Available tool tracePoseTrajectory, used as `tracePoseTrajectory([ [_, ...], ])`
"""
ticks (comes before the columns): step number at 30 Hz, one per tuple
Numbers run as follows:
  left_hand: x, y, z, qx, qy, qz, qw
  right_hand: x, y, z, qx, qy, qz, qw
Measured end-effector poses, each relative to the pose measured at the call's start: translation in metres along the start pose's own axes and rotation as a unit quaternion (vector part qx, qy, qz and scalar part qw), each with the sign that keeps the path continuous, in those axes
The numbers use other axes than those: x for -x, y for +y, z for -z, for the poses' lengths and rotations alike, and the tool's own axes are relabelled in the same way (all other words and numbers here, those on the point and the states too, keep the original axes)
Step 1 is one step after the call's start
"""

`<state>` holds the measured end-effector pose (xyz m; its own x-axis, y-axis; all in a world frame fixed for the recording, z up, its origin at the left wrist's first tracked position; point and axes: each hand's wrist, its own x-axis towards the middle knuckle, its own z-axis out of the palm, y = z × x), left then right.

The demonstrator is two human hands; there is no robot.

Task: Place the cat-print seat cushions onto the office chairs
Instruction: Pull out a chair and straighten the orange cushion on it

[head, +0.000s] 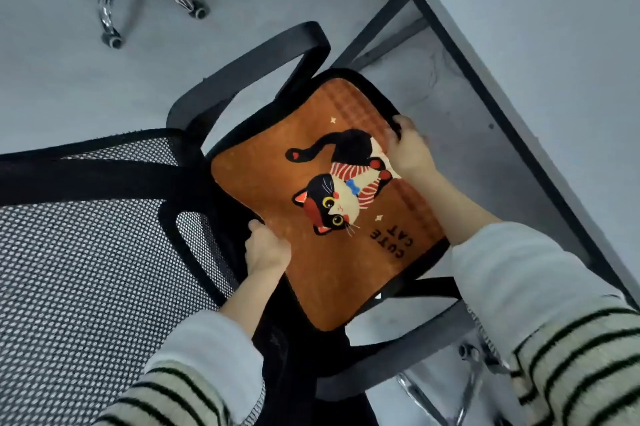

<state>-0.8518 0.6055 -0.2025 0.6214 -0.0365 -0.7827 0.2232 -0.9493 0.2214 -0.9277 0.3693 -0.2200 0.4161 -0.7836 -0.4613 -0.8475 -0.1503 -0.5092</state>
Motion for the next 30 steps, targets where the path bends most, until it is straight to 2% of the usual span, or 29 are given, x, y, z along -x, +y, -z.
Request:
tracePoseTrajectory([
  [2,-0.015,-0.007,-0.003,0.03,0.012,0.036,0.999,-0.007,0.018,-0.003,0.041,0.005,-0.04,0.998],
  [5,-0.043,-0.015,-0.002,0.066,0.024,0.068,0.995,-0.015,0.046,-0.004,0.151,-0.028,-0.083,0.985],
  [10,-0.075,-0.014,-0.017,0.077,0.02,0.093,0.992,-0.03,0.077,-0.024,0.128,-0.066,-0.124,0.982],
  [15,-0.085,-0.014,-0.028,0.056,0.034,0.118,0.991,-0.034,0.086,-0.031,0.179,-0.032,-0.111,0.977],
  [19,-0.087,-0.016,-0.026,0.065,0.057,0.118,0.989,-0.034,0.087,-0.027,0.194,-0.05,-0.102,0.974],
  [24,-0.089,-0.019,-0.024,0.071,0.049,0.113,0.99,-0.033,0.092,-0.025,0.172,-0.072,-0.087,0.979],
  [30,-0.073,-0.028,-0.029,0.076,0.032,0.084,0.993,-0.013,0.104,-0.032,0.13,-0.038,-0.062,0.989],
])
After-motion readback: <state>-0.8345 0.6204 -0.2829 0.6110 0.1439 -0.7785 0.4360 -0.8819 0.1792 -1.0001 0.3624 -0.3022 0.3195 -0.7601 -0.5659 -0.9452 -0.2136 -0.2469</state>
